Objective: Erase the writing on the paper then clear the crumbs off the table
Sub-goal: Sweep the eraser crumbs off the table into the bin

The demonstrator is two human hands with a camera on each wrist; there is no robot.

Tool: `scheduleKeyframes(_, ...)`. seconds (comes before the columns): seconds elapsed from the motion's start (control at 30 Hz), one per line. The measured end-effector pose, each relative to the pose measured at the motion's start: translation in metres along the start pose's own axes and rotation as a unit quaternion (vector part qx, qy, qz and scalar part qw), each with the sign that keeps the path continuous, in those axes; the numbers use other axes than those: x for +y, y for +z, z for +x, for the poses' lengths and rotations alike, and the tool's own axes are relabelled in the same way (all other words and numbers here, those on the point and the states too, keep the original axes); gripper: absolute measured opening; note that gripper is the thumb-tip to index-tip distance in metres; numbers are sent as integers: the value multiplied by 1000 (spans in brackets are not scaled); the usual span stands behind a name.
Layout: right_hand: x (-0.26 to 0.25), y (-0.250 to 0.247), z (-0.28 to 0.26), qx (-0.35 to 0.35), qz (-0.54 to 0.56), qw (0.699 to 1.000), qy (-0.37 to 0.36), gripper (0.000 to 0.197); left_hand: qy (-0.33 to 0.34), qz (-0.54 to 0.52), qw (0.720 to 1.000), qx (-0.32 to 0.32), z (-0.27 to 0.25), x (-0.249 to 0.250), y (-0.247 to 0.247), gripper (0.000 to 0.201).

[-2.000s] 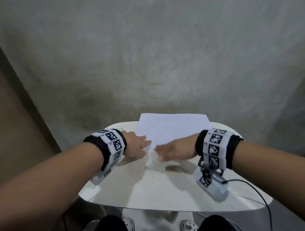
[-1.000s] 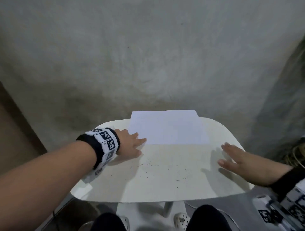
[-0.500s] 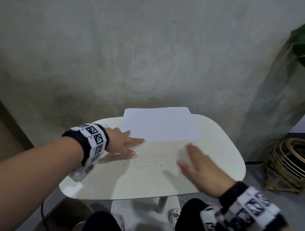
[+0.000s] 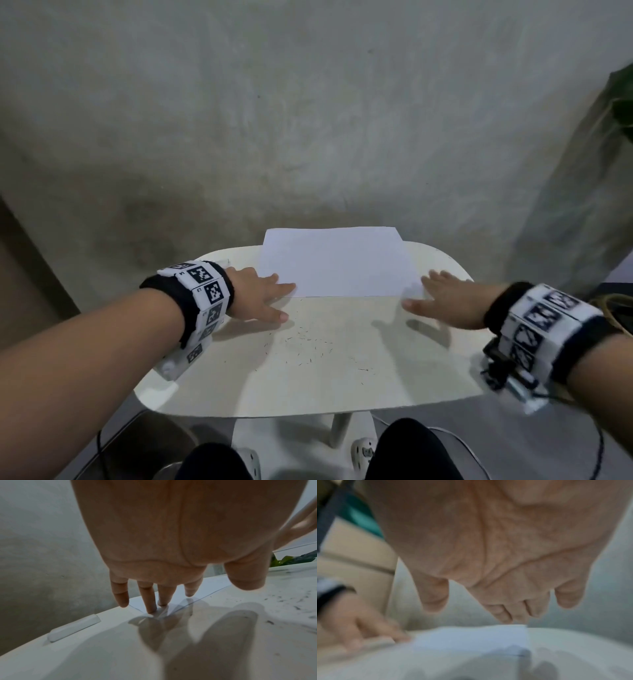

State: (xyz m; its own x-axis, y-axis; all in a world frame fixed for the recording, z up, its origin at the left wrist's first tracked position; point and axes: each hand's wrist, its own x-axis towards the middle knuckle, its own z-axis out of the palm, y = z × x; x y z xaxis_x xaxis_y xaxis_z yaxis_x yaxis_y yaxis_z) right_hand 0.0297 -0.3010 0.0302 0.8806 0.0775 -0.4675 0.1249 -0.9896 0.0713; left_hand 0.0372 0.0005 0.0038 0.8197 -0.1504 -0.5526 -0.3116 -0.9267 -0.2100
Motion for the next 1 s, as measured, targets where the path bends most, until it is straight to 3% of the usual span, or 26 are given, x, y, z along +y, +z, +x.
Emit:
scheduleKeyframes(0.07, -3, 8, 10, -25, -91, 995, -18, 90, 1, 11, 1000, -1, -2, 3, -1, 68)
scheduleKeyframes(0.2, -54, 30, -19, -99, -114, 962, -227, 85, 5, 18, 1000, 0, -4, 4, -2, 68)
scheduleKeyframes(0.23, -59, 23, -21, -112, -86, 959, -245, 80, 4, 17, 1000, -2, -4, 4, -1, 68)
scheduleKeyframes(0.33, -41, -10, 25, -52, -40, 986, -151, 75, 4, 15, 1000, -3, -4, 3, -1, 68)
scheduleKeyframes(0.4, -20, -28, 57, 12, -86, 995, -57, 78, 5, 15, 1000, -8, -4, 2, -2, 68)
scheduleKeyframes(0.47, -11, -30, 75, 8, -130, 991, -24, 82, 5, 9, 1000, -14, -3, 1, -2, 68)
scheduleKeyframes(0.53, -19, -20, 75, -18, -158, 986, -58, 88, 6, 4, 1000, -18, -1, 0, -3, 68)
scheduleKeyframes(0.67, -54, -4, 32, -121, -113, 954, -249, 80, 9, 15, 1000, -19, 3, -1, -2, 69)
scheduleKeyframes(0.7, -57, -8, 32, -133, -67, 956, -254, 77, 9, 20, 1000, -19, 3, -1, -2, 70)
scheduleKeyframes(0.77, -55, -23, 50, -79, -40, 975, -206, 77, 9, 28, 999, -21, 3, -1, -3, 70)
scheduleKeyframes(0.83, -54, -29, 66, -10, -117, 985, -125, 83, 11, 29, 999, -24, 3, -1, -4, 70)
scheduleKeyframes(0.87, -57, -26, 67, -10, -155, 981, -120, 86, 12, 26, 999, -26, 3, -1, -4, 70)
scheduleKeyframes(1.0, -104, -5, 35, -119, -157, 936, -291, 80, 20, 4, 999, -29, 4, -6, -4, 69)
